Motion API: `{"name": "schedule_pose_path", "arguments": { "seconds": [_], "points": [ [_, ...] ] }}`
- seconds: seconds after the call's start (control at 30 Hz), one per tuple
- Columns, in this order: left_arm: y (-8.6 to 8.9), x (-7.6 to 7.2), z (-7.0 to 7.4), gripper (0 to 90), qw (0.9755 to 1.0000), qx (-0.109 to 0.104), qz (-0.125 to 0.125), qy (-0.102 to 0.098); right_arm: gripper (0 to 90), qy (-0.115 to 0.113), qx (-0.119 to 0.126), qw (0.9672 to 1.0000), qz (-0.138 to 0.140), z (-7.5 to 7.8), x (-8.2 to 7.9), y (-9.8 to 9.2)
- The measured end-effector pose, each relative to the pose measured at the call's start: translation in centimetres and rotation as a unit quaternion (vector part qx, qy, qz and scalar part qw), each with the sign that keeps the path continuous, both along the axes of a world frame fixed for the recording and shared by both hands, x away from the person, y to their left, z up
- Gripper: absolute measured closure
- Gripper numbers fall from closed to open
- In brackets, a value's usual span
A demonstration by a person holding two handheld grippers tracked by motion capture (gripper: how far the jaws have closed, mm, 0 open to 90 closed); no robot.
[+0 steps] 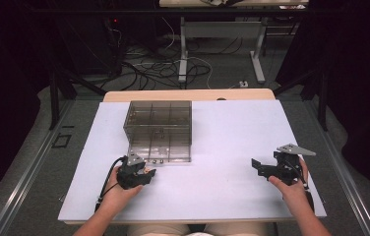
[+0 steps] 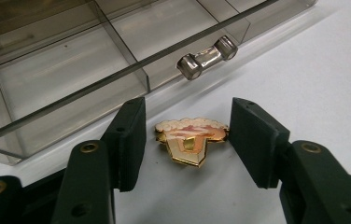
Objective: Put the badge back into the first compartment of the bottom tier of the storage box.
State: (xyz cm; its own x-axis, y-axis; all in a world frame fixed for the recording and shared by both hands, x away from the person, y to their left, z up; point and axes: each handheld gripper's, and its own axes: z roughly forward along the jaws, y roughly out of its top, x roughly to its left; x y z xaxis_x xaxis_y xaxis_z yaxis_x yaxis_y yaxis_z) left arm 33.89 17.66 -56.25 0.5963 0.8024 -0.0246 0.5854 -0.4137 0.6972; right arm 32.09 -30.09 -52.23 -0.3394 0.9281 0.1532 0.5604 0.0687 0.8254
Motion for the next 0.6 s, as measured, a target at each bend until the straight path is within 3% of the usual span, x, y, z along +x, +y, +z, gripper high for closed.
{"name": "schedule_pose_path", "arguments": {
  "seconds": [0.6],
  "points": [
    [0.02, -0.07, 0.10, 52.1, 1.0000, 0.004, 0.000, 0.000, 6.1, -0.001, -0.003, 1.0000, 0.003, 0.01, 0.02, -0.09]
  ]
}}
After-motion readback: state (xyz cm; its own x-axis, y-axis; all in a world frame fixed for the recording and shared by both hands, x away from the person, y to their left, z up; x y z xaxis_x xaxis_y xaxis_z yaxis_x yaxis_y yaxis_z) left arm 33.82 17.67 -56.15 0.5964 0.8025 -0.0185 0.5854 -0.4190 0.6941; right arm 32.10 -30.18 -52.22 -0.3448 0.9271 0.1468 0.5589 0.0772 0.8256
